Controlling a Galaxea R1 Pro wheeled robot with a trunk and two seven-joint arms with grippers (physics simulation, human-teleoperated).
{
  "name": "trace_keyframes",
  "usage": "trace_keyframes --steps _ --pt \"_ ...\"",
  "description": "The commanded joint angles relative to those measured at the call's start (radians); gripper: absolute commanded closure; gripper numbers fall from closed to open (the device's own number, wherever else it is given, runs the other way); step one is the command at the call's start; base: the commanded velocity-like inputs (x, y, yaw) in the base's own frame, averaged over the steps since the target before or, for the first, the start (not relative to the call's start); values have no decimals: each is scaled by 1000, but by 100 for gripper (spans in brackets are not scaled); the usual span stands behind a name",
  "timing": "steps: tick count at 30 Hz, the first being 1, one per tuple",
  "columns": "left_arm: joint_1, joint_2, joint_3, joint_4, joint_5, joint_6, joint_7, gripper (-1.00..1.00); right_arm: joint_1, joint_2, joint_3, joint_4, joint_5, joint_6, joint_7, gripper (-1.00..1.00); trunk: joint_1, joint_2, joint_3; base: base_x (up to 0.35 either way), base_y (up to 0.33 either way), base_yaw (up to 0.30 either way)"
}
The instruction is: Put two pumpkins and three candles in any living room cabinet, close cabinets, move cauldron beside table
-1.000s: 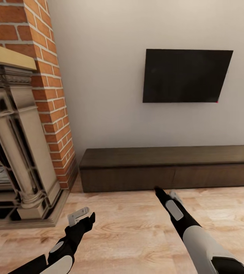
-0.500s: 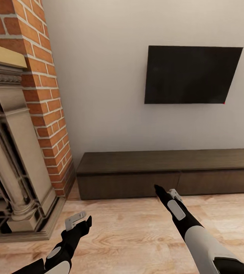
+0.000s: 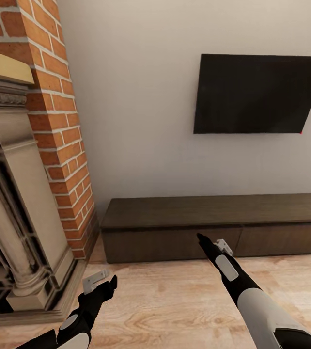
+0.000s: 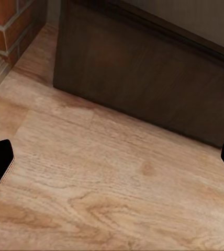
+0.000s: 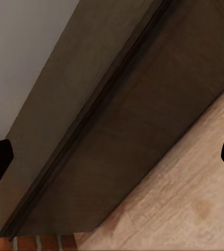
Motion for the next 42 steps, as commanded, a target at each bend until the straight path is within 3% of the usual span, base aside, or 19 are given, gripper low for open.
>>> trace_keyframes --steps 1,12,16,18,20,23,25,27,30,32,33,37,38,42 --pt "-1 1 -3 -1 6 -6 2 -100 0 1 -7 -2 -5 6 -1 -100 0 0 -1 180 202 0" --pt "-2 1 -10 -1 6 -6 1 -100 0 -1 -9 -3 -5 5 0 -100 0 0 -1 184 109 0" --pt "-2 -3 -60 -6 1 -4 6 -100 0 -4 -9 -3 -5 6 0 -100 0 0 -1 192 -65 0" --pt "-2 -4 -63 -14 0 -4 9 -100 0 -11 -9 -2 -6 7 0 -100 0 0 -1 39 -14 0" --pt "-2 -5 -64 -32 0 -4 12 -100 0 -23 -9 -2 -8 10 1 -100 0 0 -1 16 -6 0" --pt "-2 1 -61 -136 0 -2 20 -100 1 -30 -9 -3 -9 19 5 -100 12 -21 -10 3 -1 0" --pt "-2 -3 -13 -177 0 20 30 -100 3 -32 -9 -2 -17 40 116 -100 19 -35 -17 0 0 0" --pt "-2 -31 113 -183 1 130 25 -100 4 -57 -9 1 -32 89 258 -100 27 -49 -23 0 0 0" --pt "-2 -46 149 -184 3 175 21 -100 5 -76 -10 2 -36 140 338 -100 39 -70 -32 0 0 0" --pt "-3 -48 136 -185 3 187 15 -100 6 -84 -10 5 -37 160 371 -100 46 -84 -39 0 0 0" --pt "-2 -42 98 -185 2 190 13 -100 6 -93 -11 37 -90 170 393 -100 50 -91 -42 0 0 0" --pt "-2 -33 67 -185 -2 186 11 -100 6 -106 -10 67 -153 173 395 -100 65 -119 -54 0 0 0" --pt "-2 -31 22 -185 -19 185 10 -100 6 -107 -11 70 -185 173 403 -100 69 -126 -57 0 0 0" --pt "-2 -32 1 -185 -34 184 11 -100 6 -106 -12 70 -240 173 422 -100 85 -154 -70 0 0 0"
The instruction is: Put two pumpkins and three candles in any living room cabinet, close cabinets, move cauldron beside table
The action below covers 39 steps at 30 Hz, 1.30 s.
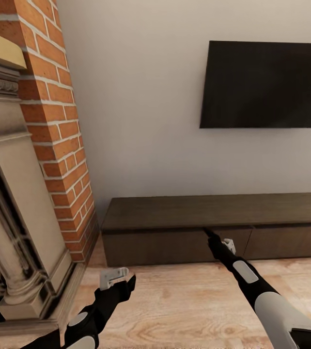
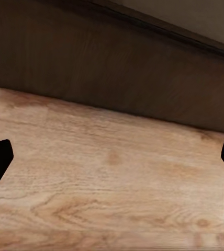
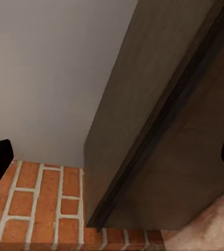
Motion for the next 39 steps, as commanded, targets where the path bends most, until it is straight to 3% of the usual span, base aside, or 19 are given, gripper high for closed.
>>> trace_keyframes --steps 1,9,24,33,39 --pt "-2 1 -4 -1 6 -8 3 -100 -1 0 -5 0 -20 8 6 -100 4 -8 -4 0 0 0" --pt "-1 -4 -15 -1 5 -8 4 -100 -1 -5 -4 6 -36 1 42 -100 34 -64 -29 0 0 0" --pt "-1 -4 -16 -1 5 -9 5 -100 -1 -4 -2 8 -35 -4 46 -100 92 -168 -76 0 0 0" --pt "-2 -4 -16 -1 5 -9 5 -100 -1 -3 -2 7 -33 -20 40 -100 96 -171 -111 0 0 0" --pt "-2 -4 -16 -1 5 -9 5 -100 -1 -2 0 8 -32 -106 38 -100 99 -172 -134 0 0 0"
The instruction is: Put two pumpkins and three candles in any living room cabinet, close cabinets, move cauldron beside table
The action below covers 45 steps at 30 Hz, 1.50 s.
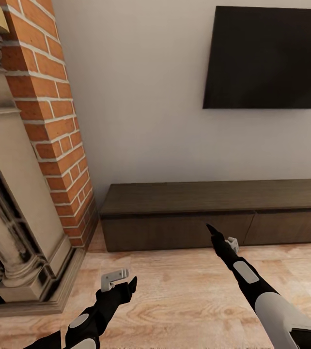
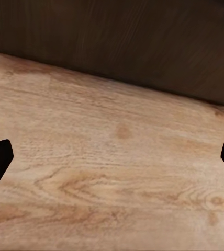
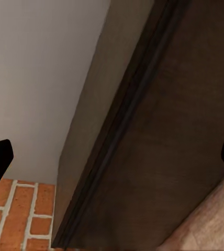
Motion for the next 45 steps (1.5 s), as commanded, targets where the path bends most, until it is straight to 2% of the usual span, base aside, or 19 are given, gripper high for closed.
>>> trace_keyframes --steps 1,11,14,15,16,19,21,24,34,45 --pt "-1 1 -3 -1 8 -8 3 -100 -1 0 -5 0 -10 5 3 -100 0 -1 -5 0 0 0" --pt "-1 1 -3 -1 8 -8 3 -100 -1 -1 -9 0 -19 8 2 -100 5 -3 -44 0 0 0" --pt "-1 1 -3 -1 8 -8 3 -100 -1 -2 -13 0 -35 23 2 -100 6 -4 -55 0 0 0" --pt "-1 1 -3 -1 8 -8 3 -100 -1 -2 -19 1 -52 38 2 -100 6 -4 -59 0 0 0" --pt "-1 1 -3 -1 8 -8 3 -100 -1 -3 -28 1 -85 77 3 -100 7 -4 -63 0 0 0" --pt "-1 1 -3 -1 8 -8 3 -100 -1 -11 -33 1 -127 128 4 -100 8 -5 -75 0 0 0" --pt "-2 1 -3 -1 8 -8 2 -100 -1 -24 -37 1 -170 175 5 -100 9 -5 -82 0 0 0" --pt "-2 1 -4 -1 8 -8 2 -100 -1 -31 -39 1 -193 199 7 -100 11 -6 -94 0 0 0" --pt "-1 1 -18 -1 8 -8 2 -100 -1 -34 -40 0 -200 208 10 -100 11 -6 -98 0 0 0" --pt "-1 4 -24 -1 8 -8 0 -100 -1 -40 -40 0 -199 206 7 -100 11 -6 -98 152 0 0"
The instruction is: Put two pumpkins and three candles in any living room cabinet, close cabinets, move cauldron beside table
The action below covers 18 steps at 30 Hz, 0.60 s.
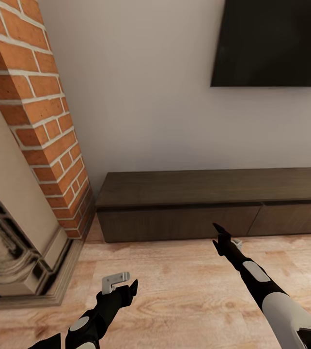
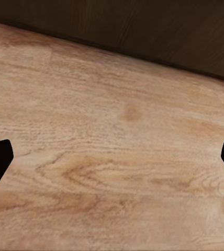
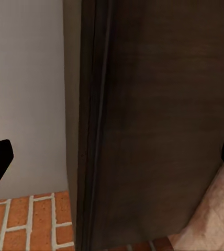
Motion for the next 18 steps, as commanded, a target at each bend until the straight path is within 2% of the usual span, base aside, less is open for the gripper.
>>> trace_keyframes --steps 1,9,13,18 --pt "-2 1 -3 -1 8 -8 3 -100 -1 0 -5 1 -7 9 1 -100 0 0 -1 131 -5 0" --pt "-2 2 -3 -1 8 -8 1 -100 -1 -1 -5 1 -6 4 -1 -100 0 0 -1 184 -9 0" --pt "-2 2 -21 -1 7 -9 -12 -100 -1 -3 -5 1 -6 4 -2 -100 0 0 -1 227 -1 0" --pt "-2 2 -30 -1 6 -8 -18 -100 -1 -12 -5 2 -6 4 -2 -100 0 0 -1 66 0 0"
